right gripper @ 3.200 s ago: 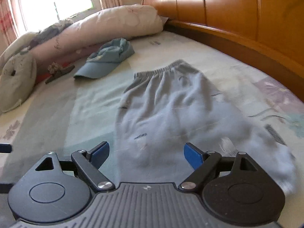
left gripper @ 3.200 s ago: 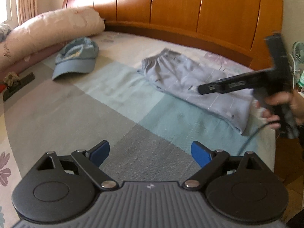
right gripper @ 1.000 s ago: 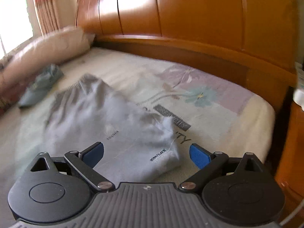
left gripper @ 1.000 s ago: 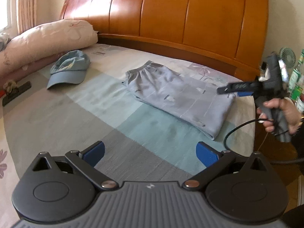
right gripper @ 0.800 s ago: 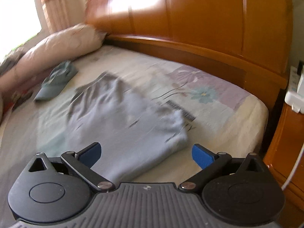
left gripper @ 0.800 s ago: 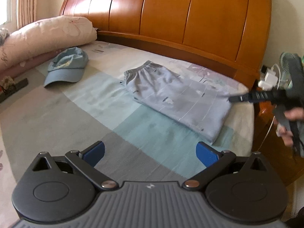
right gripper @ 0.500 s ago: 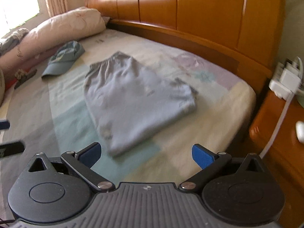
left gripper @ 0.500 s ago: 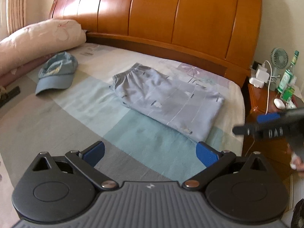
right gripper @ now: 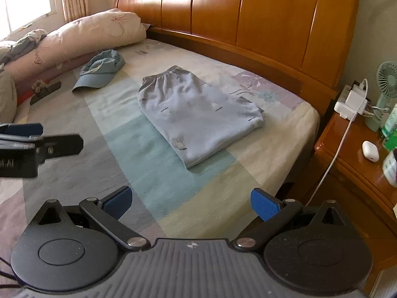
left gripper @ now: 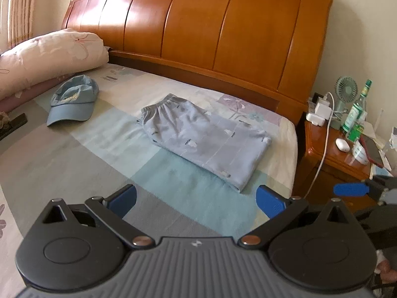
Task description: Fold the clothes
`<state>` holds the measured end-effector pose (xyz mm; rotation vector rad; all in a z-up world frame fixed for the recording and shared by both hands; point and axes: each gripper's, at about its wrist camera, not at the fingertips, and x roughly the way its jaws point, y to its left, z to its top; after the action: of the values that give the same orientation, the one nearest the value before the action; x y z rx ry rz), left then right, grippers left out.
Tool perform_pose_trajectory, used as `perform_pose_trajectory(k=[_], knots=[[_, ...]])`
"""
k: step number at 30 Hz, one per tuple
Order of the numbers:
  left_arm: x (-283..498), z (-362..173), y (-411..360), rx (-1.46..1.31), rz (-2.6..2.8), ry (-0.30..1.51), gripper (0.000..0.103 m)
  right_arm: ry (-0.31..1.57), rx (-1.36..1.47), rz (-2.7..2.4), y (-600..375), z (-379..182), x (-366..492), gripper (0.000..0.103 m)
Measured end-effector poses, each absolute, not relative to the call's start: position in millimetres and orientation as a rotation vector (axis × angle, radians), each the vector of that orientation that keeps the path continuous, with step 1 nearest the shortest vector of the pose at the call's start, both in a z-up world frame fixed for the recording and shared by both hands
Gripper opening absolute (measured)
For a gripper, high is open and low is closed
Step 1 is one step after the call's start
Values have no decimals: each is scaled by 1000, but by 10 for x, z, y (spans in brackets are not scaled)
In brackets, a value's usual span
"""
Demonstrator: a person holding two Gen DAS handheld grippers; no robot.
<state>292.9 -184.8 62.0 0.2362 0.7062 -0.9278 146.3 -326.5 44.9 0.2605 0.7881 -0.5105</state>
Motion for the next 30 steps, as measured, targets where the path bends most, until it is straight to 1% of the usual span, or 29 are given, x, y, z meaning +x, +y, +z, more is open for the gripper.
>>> perform_pose_trajectory(k=[12,30], knots=[[2833,747,-1644,248,-892,669,102,779,227,-536,-3093,628,1495,103],[2865,758,-1607,241,-847,707,102,798,204,-539,-3082,663,1570,103]])
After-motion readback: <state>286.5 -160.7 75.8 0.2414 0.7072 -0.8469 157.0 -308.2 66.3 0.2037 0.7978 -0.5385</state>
